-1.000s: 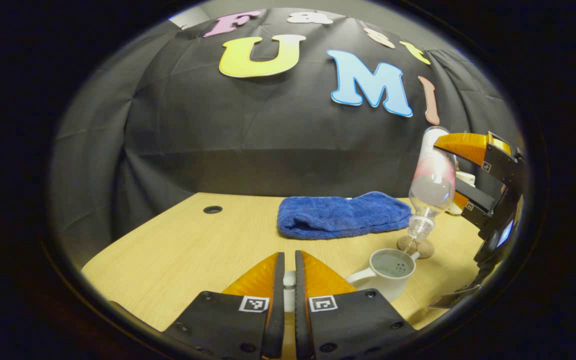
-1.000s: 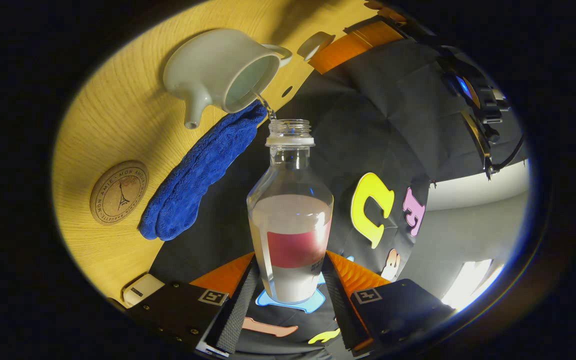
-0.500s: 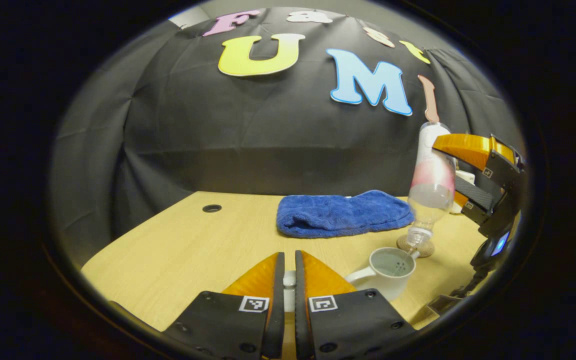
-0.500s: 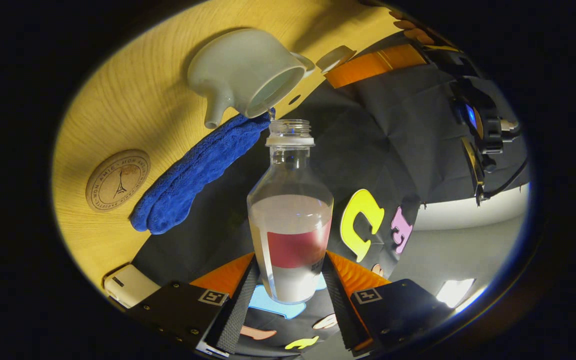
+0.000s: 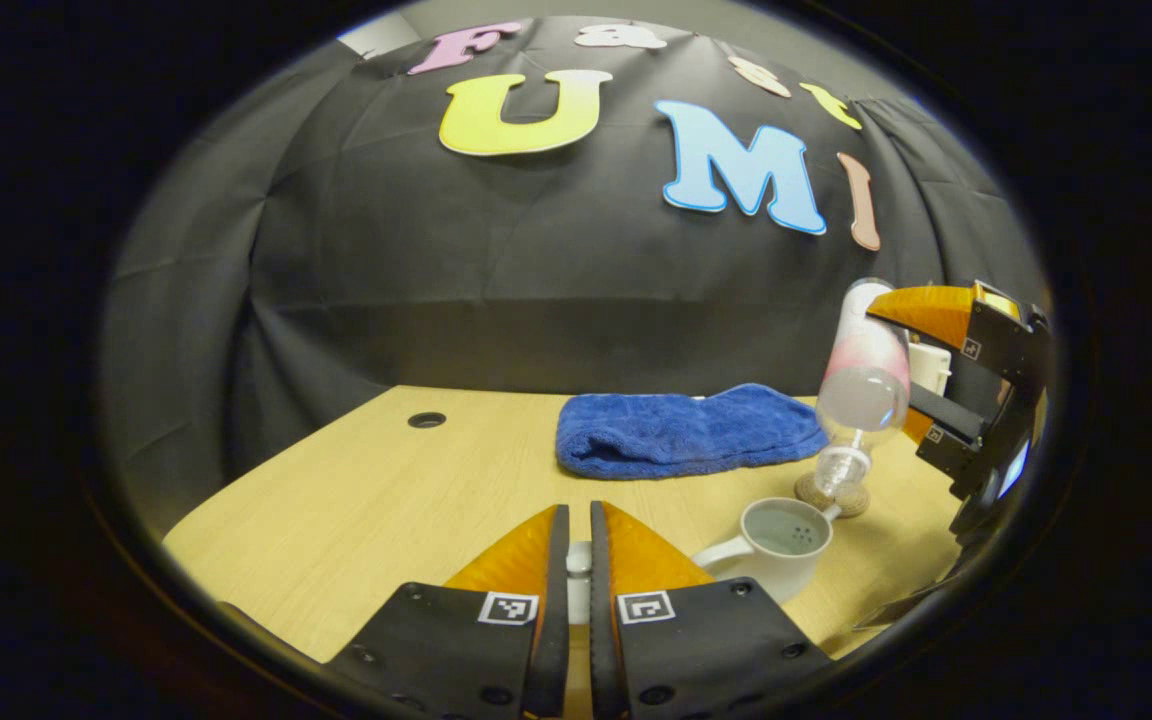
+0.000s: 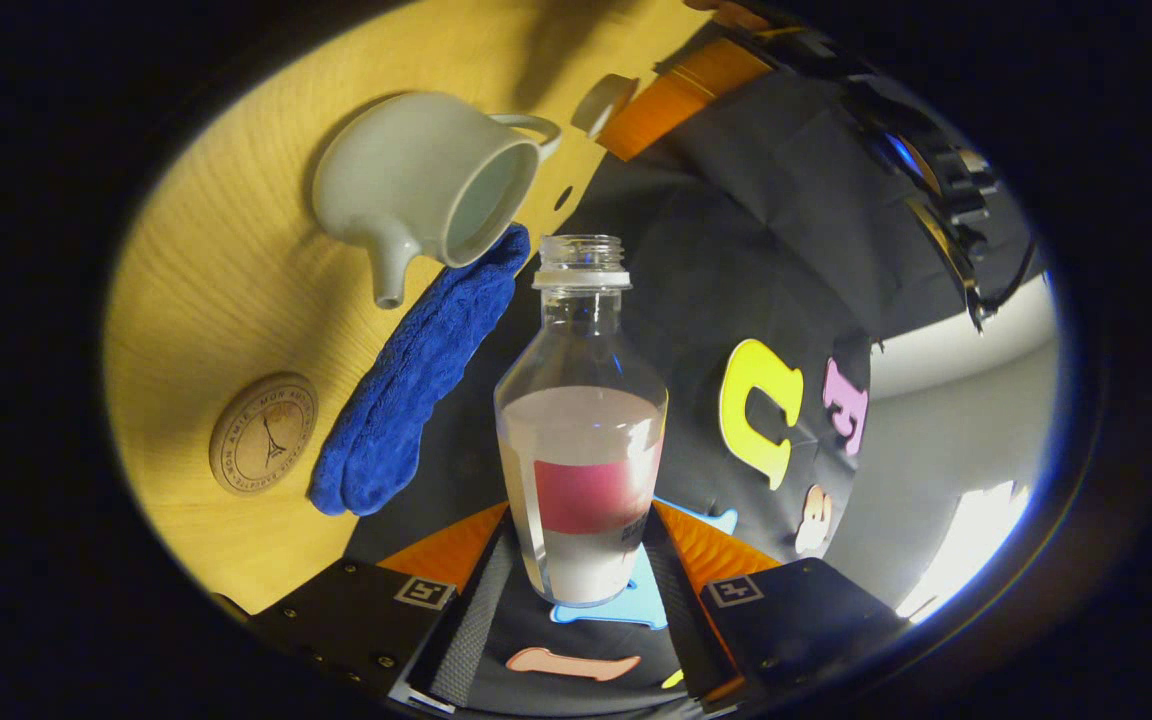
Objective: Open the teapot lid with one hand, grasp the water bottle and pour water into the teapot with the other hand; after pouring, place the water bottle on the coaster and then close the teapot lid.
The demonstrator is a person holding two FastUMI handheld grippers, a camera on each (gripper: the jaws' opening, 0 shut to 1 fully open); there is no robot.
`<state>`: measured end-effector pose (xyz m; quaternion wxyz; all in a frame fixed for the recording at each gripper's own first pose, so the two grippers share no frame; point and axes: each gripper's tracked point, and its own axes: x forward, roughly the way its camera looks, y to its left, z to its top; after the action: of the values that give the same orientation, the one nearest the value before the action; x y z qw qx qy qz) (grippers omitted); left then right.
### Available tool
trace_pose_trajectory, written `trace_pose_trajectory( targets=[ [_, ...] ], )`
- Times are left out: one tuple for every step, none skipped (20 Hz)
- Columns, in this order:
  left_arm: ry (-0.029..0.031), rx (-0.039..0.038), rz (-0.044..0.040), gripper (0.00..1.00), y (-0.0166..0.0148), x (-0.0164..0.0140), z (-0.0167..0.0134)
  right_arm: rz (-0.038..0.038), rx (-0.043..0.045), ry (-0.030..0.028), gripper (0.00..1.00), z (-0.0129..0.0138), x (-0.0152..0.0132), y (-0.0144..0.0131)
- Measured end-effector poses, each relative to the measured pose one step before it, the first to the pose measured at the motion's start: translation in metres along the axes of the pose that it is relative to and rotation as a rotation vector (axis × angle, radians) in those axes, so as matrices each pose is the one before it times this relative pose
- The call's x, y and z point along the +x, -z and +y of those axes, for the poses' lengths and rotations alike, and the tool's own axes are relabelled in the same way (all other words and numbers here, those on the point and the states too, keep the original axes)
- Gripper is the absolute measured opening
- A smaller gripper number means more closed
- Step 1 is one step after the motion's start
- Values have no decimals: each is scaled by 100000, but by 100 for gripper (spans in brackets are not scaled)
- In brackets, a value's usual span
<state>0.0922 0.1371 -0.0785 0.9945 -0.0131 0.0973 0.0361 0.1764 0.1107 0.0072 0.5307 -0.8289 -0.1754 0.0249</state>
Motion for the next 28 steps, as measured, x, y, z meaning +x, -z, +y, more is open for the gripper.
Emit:
trace_pose_trajectory(
  targets=[
    [190,-308,-141,16,-25,22,-23,586,9400,-4111,76,662,129,70],
    [95,-153,-129,16,-99,-25,-43,493,9660,-3525,76,770,-175,-22],
    [53,-153,-130,16,47,-32,28,951,9899,-2955,76,370,-207,237],
    [264,-180,-32,16,-39,23,-39,953,10170,-2746,76,206,-215,209],
    [21,-98,4,16,68,-22,-25,1020,10620,-2503,77,169,-195,21],
    [-88,52,54,16,12,95,15,1083,11001,-2822,77,312,-140,128],
    [-3,-43,-60,16,67,20,-13,1029,11328,-2275,77,151,-136,206],
    [182,-66,-9,16,-18,-2,-76,978,10895,-1945,77,67,98,162],
    [406,-74,30,16,-28,-56,-77,1580,9704,-1304,77,-132,65,346],
    [381,27,231,16,32,-30,-112,1308,8726,-1255,77,2,27,390],
    [133,292,175,16,97,66,-125,436,8039,-987,77,-58,125,233],
    [89,310,0,16,-69,0,-126,1143,7332,-41,77,-216,226,398],
    [231,185,-21,15,30,-12,-157,635,7002,-828,77,-64,270,285],
    [264,66,-129,15,-75,-7,-97,261,6955,-701,77,26,240,285],
    [101,103,-11,15,91,-25,-51,533,7200,-837,77,92,165,380],
    [-7,155,-12,15,-6,-8,6,620,7569,-1637,77,117,247,466],
    [-16,34,-13,15,17,25,3,732,7604,-1735,77,328,353,289],
    [112,-15,-14,15,-43,4,-39,1015,7160,-1482,77,231,223,262],
    [-115,-32,-179,15,-36,-39,32,972,6247,-1644,77,305,187,255],
    [-11,-7,-95,16,-65,-33,28,820,4813,-991,77,232,73,496],
    [-69,-7,-140,15,6,16,12,306,2868,146,77,-10,278,237],
    [-2,35,-45,15,-57,-4,-28,-28,1787,428,77,-161,264,104],
    [-80,38,-35,16,-13,-40,18,422,1960,10,77,76,218,127],
    [136,-32,8,16,-57,-51,-11,505,2162,-466,77,58,151,367],
    [100,-57,-25,16,101,88,-68,531,1879,-646,77,129,236,231],
    [265,98,204,16,16,-48,-70,857,1314,-233,77,58,237,277],
    [-130,70,-18,16,10,33,36,765,1357,-154,77,-26,183,171],
    [170,-59,-37,15,-78,34,13,951,1481,-126,77,-28,112,379]
  ],
)
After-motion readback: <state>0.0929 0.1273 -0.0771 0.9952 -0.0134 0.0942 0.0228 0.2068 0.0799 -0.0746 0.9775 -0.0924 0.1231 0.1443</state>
